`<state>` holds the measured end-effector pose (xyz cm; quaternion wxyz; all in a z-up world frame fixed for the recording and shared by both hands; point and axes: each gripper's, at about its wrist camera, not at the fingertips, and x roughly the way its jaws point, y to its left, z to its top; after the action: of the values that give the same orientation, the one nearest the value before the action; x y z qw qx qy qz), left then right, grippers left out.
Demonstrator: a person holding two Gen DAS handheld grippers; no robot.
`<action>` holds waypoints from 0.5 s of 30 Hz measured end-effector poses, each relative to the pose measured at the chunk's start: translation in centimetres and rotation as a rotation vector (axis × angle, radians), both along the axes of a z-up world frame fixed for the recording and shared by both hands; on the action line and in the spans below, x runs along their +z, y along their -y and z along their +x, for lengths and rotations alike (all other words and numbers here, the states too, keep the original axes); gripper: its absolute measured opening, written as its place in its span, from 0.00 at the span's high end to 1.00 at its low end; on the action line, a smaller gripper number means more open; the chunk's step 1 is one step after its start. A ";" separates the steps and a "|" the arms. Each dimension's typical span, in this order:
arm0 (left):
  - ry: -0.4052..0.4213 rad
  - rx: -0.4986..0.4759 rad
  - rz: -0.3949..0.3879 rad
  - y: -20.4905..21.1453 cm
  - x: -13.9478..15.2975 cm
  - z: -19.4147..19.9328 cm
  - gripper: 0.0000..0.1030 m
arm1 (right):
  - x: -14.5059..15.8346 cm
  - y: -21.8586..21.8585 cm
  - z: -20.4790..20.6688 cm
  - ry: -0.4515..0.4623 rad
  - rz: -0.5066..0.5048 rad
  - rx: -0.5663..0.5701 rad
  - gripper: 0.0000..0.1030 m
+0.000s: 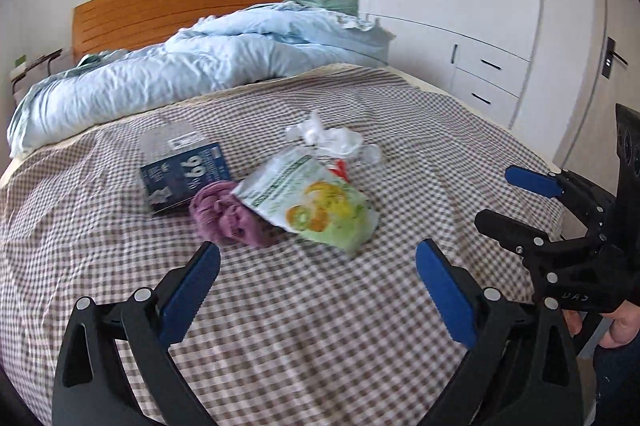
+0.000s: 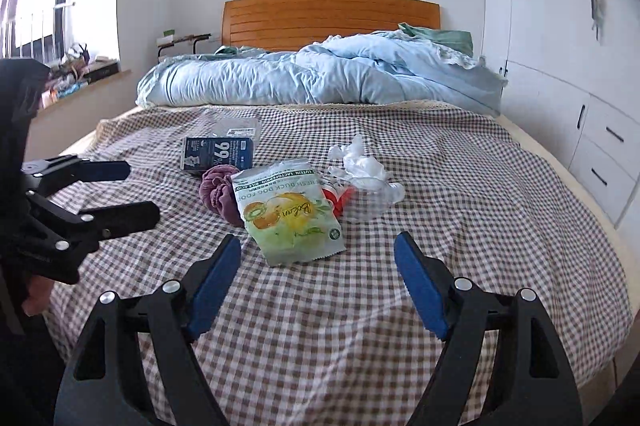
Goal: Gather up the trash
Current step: 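Grasp the white dog-food bag with the right tool and lift it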
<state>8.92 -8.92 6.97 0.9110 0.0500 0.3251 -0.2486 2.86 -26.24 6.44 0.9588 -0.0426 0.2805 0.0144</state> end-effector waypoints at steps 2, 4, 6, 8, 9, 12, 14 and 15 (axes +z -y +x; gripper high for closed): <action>-0.018 0.070 -0.013 -2.4 -0.9 1.3 0.08 | -1.4 -1.8 2.1 -0.048 -0.073 -0.010 0.26; -0.045 0.140 -0.035 -4.7 -1.7 2.8 0.08 | -3.3 -3.4 4.0 -0.096 -0.112 -0.003 0.26; -0.079 0.210 -0.070 -6.7 -2.5 4.1 0.08 | -5.4 -4.8 6.3 -0.165 -0.115 0.010 0.26; -0.141 0.296 -0.133 -8.7 -3.6 5.5 0.08 | -7.5 -5.7 8.4 -0.231 -0.109 0.017 0.26; -0.171 0.320 -0.157 -9.3 -4.2 6.0 0.08 | -8.3 -6.3 9.4 -0.247 -0.145 0.005 0.26; -0.233 0.362 -0.179 -10.5 -5.8 7.0 0.08 | -9.9 -7.7 11.2 -0.259 -0.303 -0.046 0.26; -0.234 0.393 -0.174 -10.8 -6.2 7.2 0.08 | -10.5 -7.6 11.9 -0.254 -0.343 -0.071 0.32; -0.236 0.407 -0.169 -11.0 -6.4 7.4 0.08 | -10.6 -7.2 12.0 -0.240 -0.335 -0.090 0.50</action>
<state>16.31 2.05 0.52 0.8990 -0.1223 0.4106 -0.0904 14.85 -19.06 -4.17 0.8976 -0.1868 0.3930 -0.0703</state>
